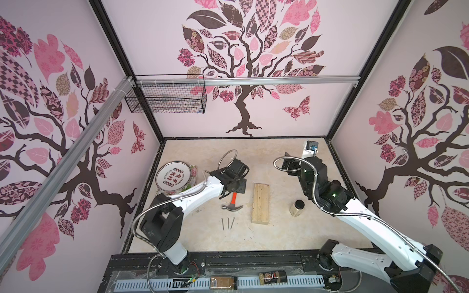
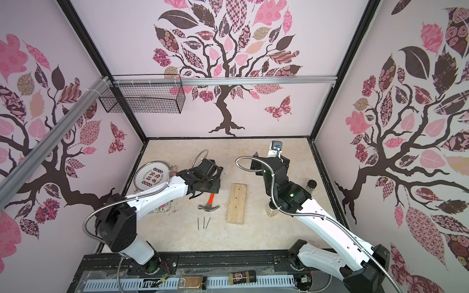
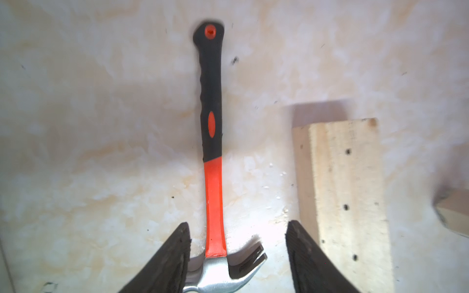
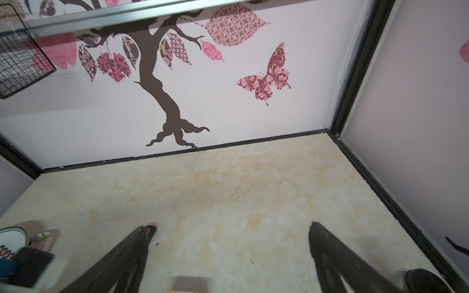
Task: Use a claw hammer to pull out a nail
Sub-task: Place the hammer at the center of the board, then reset both arms
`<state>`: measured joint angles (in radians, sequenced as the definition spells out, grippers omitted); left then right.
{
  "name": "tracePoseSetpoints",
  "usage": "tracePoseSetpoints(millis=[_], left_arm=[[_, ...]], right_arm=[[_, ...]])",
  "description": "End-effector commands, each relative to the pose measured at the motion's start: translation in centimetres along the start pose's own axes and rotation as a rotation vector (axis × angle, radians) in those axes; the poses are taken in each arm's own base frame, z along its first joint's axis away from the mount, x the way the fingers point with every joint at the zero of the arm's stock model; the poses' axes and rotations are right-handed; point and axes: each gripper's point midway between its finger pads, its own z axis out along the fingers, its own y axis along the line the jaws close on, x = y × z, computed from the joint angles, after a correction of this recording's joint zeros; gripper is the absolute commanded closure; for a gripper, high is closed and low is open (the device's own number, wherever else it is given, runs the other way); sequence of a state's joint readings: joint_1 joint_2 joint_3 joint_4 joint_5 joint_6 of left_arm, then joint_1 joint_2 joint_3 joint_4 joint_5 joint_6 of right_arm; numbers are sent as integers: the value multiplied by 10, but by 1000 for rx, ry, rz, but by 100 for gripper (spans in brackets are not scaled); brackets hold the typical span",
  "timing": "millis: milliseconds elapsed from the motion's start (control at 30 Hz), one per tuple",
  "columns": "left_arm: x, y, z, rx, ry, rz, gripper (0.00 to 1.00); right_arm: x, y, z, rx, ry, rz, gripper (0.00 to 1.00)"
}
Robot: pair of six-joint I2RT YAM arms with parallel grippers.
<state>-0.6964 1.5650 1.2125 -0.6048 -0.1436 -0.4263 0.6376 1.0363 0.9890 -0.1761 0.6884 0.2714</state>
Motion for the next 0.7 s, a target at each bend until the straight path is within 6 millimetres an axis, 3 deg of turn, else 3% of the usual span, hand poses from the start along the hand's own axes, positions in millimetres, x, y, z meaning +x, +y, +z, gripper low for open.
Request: tracePoseSetpoints(millis=[0, 167, 233, 333, 367, 500, 567, 667], left_arm=[[-50, -2, -48, 12, -207, 18, 30], [-76, 34, -94, -93, -406, 36, 15], [-79, 60, -104, -130, -449, -5, 10], [-76, 120, -113, -220, -533, -119, 8], [-72, 142, -115, -247, -557, -166, 2], [-46, 213, -119, -381, -654, -266, 2], [-30, 236, -116, -453, -699, -261, 2], [-14, 251, -111, -551, -783, -210, 2]], right_arm=[[-2, -24, 4, 59, -27, 25, 0], [16, -71, 26, 156, -17, 118, 0], [26, -92, 34, 207, -29, 150, 0], [42, -114, 46, 269, -50, 165, 0], [49, -120, 51, 283, -48, 161, 0], [78, -129, 75, 331, -7, 113, 0], [92, -131, 87, 348, -7, 87, 0], [109, -132, 100, 334, -45, 63, 0]])
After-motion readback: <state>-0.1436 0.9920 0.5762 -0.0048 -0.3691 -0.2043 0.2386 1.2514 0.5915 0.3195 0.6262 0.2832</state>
